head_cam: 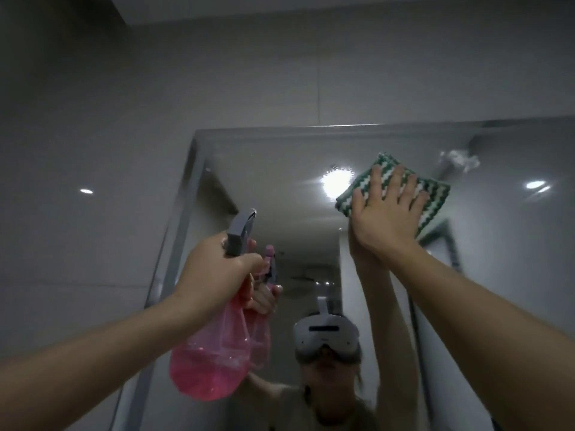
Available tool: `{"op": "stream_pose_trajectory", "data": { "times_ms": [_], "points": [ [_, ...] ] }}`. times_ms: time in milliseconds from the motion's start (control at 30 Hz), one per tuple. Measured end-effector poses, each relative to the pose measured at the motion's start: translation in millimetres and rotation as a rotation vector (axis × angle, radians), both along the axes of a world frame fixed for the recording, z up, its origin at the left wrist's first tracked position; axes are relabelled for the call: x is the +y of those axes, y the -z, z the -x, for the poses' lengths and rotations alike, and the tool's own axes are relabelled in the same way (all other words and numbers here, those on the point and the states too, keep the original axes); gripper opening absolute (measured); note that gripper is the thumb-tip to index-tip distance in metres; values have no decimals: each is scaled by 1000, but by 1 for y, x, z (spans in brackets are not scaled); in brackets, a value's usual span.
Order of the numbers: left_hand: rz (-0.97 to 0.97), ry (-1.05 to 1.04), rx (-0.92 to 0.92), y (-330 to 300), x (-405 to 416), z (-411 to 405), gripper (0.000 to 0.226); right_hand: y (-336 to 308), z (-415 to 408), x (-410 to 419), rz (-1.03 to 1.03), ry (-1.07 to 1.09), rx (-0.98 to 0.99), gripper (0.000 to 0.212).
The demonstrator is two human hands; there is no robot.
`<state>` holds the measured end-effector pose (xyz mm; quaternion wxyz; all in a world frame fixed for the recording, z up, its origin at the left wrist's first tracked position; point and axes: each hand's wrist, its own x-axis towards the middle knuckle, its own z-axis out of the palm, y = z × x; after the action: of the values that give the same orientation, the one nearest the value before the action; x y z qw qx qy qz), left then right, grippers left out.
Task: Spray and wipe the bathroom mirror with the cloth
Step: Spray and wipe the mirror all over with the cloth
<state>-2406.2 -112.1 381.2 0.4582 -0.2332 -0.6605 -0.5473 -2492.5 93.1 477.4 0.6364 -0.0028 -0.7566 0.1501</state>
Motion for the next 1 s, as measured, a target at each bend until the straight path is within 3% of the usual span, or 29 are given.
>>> {"op": "stream_pose_trajectory", "data": {
  "times_ms": [267, 367, 500, 700, 1000],
  "points": [
    [64, -206, 58, -11, -106, -2, 17, -42, 0, -186, -241, -49, 79, 60],
    [37, -167, 65, -21, -132, -5, 10, -43, -1, -230, -343, -54, 77, 59],
    [-55, -90, 70, -31, -155, -3, 16, -36, -4, -272, -506, -85, 46, 60],
    [-84, -64, 66, -42, -164, 0, 18, -52, -4, -272, -680, -100, 33, 56],
    [-24, -2, 48, -60, -144, -2, 14, -96, -5, -216, -529, -95, 44, 57]
  ]
}}
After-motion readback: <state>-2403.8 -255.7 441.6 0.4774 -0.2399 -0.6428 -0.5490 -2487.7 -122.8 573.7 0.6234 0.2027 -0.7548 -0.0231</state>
